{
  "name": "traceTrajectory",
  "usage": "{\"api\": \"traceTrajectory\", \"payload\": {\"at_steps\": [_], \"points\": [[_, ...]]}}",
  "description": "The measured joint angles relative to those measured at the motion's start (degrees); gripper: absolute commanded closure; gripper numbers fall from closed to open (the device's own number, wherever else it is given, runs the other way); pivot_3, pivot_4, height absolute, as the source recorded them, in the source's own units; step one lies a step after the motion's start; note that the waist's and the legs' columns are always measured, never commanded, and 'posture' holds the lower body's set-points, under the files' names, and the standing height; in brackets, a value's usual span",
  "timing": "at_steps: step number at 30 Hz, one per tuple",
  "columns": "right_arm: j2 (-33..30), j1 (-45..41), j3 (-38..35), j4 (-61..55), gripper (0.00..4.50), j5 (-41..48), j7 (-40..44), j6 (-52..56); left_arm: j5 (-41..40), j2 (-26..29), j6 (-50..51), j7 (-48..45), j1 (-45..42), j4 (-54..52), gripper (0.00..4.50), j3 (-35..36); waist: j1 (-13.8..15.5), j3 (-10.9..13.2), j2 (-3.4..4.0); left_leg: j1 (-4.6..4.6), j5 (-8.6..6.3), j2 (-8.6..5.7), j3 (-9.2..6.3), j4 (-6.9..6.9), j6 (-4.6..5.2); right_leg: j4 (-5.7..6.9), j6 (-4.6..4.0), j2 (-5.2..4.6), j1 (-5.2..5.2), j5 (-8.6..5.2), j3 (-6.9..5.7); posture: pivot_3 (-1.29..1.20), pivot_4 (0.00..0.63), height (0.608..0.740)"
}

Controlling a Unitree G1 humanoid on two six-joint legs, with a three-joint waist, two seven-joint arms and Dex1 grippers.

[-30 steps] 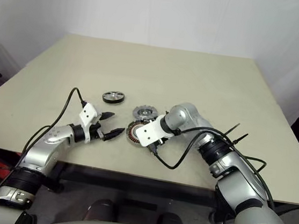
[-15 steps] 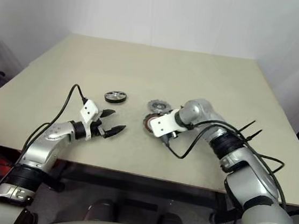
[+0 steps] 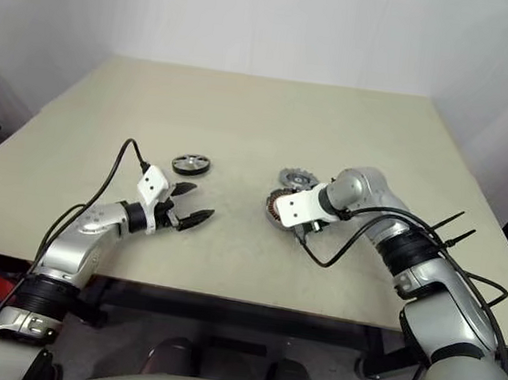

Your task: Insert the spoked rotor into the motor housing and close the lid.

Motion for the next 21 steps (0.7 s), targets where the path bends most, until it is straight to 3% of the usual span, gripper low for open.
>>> {"api": "traceTrajectory", "payload": {"at_steps": [4, 13, 21], "points": [[0.32, 0.67, -0.1, -2.41, 0.03, 0.2, 0.49, 0.92, 0.23, 0.09, -2.3, -0.32, 0.01, 2.79, 0.08, 0.02, 0.01, 0.0, 0.0, 0.08, 0.02, 0.03, 0.01, 0.0, -0.03, 0.03, -0.01, 0.01, 0.05, -0.01, 0.0, 0.0, 0.0, 0.74], [0.64, 2.06, -1.04, -3.82, 0.03, 0.35, -2.04, 0.42, 0.7, 0.12, -5.23, -0.9, 0.09, 5.66, 0.08, 0.06, 0.07, 0.01, -0.02, 0.19, 0.06, 0.03, 0.01, 0.0, -0.1, 0.09, -0.01, 0.01, 0.1, -0.01, 0.02, 0.0, 0.0, 0.74], [-2.55, 3.59, -9.91, -16.03, 0.03, 6.47, -2.23, 8.52, -2.12, 0.91, 1.27, -1.46, 0.38, -1.76, 0.08, 0.76, 0.35, 0.06, -0.05, 0.16, 0.05, 0.01, 0.01, -0.01, -0.08, 0.07, -0.01, -0.01, 0.1, -0.01, 0.02, 0.0, 0.0, 0.74]]}}
